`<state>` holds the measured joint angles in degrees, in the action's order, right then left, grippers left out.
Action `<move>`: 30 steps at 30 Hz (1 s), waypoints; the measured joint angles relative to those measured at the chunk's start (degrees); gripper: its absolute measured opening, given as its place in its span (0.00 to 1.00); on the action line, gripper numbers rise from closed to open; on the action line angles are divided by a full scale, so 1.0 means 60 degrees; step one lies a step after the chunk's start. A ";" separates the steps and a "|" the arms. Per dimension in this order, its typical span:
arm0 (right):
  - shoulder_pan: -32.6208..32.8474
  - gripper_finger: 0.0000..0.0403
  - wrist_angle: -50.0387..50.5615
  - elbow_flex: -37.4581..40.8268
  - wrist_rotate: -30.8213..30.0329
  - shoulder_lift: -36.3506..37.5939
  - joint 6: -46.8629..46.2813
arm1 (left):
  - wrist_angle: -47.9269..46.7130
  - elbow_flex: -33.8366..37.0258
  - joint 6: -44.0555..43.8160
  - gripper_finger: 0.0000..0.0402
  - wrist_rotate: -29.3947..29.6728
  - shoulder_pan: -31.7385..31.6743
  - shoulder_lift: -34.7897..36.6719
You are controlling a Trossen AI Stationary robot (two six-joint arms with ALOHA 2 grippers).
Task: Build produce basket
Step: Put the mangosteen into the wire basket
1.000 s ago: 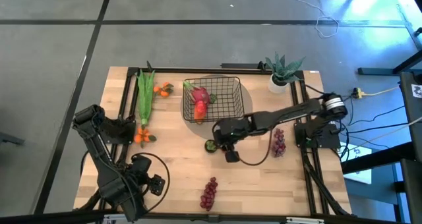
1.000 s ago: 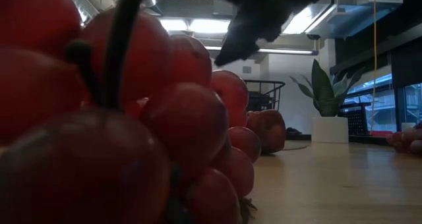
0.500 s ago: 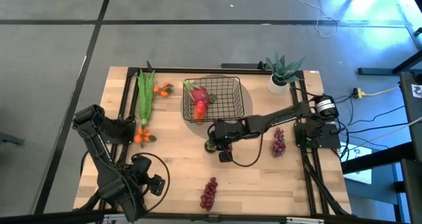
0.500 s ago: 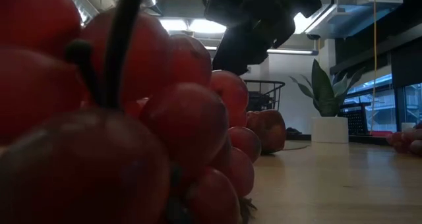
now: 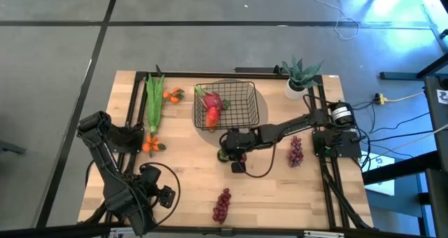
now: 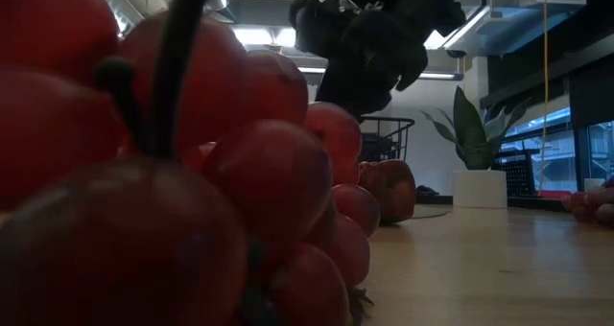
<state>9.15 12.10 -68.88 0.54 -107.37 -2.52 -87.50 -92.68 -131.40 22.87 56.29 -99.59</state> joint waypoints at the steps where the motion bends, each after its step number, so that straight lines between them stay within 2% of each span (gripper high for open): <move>1: 0.0000 0.20 -0.0023 0.0000 0.0000 -0.0042 0.0000 | 0.0000 0.0000 -0.0001 0.80 0.0000 0.0000 0.0000; 8: -0.0004 0.18 -0.0029 -0.0007 -0.0007 -0.0124 -0.0004 | 0.0004 0.0000 0.0005 0.80 0.0000 0.0000 0.0000; 15: 0.0000 0.03 -0.0049 -0.0011 0.0001 -0.0124 -0.0004 | 0.0004 0.0000 0.0005 0.80 0.0000 -0.0001 0.0000; 24: 0.0022 0.01 0.0266 -0.0279 0.0681 -0.0119 -0.0300 | 0.0000 0.0000 0.0005 0.80 0.0000 0.0000 0.0000; 30: 0.0029 0.00 0.1133 -0.1234 0.0714 -0.0124 -0.0289 | 0.0000 0.0000 0.0009 0.80 0.0000 -0.0004 0.0000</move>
<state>9.32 18.90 -76.29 4.82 -108.12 -4.26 -87.50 -92.68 -131.35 22.87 56.27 -99.59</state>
